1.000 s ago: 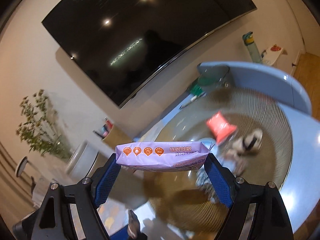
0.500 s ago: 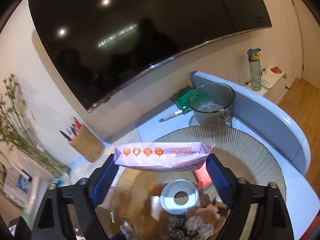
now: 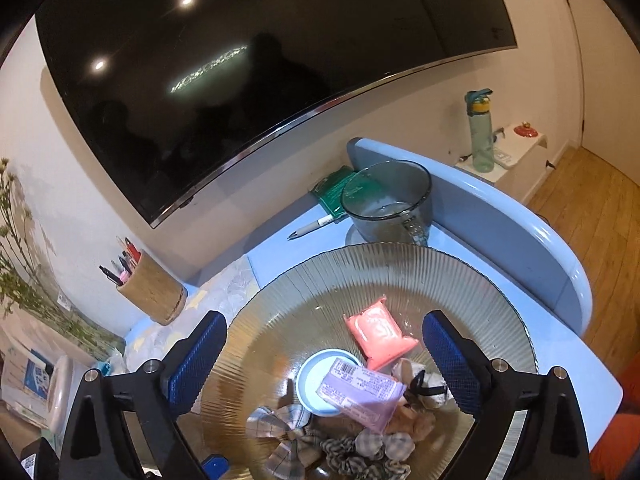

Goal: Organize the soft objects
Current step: 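Open both tools to drop the items into the glass bowl, then move both open tools back toward the pile on the bed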

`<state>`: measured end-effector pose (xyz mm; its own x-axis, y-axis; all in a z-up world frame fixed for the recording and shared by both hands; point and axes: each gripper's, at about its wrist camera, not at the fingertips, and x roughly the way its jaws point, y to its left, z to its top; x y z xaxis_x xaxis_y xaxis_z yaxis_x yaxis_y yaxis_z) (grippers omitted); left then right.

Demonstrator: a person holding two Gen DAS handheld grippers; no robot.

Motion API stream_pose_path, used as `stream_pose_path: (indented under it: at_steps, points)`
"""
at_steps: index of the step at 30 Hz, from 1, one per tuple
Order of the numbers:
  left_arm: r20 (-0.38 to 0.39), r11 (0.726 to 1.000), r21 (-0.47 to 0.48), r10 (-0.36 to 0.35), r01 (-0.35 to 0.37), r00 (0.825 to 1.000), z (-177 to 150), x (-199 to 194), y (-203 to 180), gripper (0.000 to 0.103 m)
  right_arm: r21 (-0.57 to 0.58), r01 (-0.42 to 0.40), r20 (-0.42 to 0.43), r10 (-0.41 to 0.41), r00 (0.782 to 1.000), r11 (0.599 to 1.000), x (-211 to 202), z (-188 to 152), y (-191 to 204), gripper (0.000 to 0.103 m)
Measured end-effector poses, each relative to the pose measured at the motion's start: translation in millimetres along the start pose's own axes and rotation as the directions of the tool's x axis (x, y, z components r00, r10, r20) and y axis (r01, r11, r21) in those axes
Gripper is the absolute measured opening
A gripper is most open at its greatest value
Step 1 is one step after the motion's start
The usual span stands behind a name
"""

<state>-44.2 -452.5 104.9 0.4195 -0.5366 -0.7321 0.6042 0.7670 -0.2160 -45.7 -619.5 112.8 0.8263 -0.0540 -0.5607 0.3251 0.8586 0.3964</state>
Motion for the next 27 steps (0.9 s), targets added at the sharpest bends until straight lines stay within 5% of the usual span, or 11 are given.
stream_pose_path:
  at_steps: [15, 27]
  points:
    - [0.025, 0.999, 0.048, -0.025, 0.024, 0.999, -31, -58, 7, 0.076, -0.028, 0.062, 0.072, -0.06, 0.996, 0.998, -61, -34, 26, 0.098]
    - [0.048, 0.997, 0.051, 0.058, -0.06, 0.997, -70, -106, 85, 0.079, 0.003, 0.012, 0.081, -0.013, 0.997, 1.0, -79, -101, 75, 0.099]
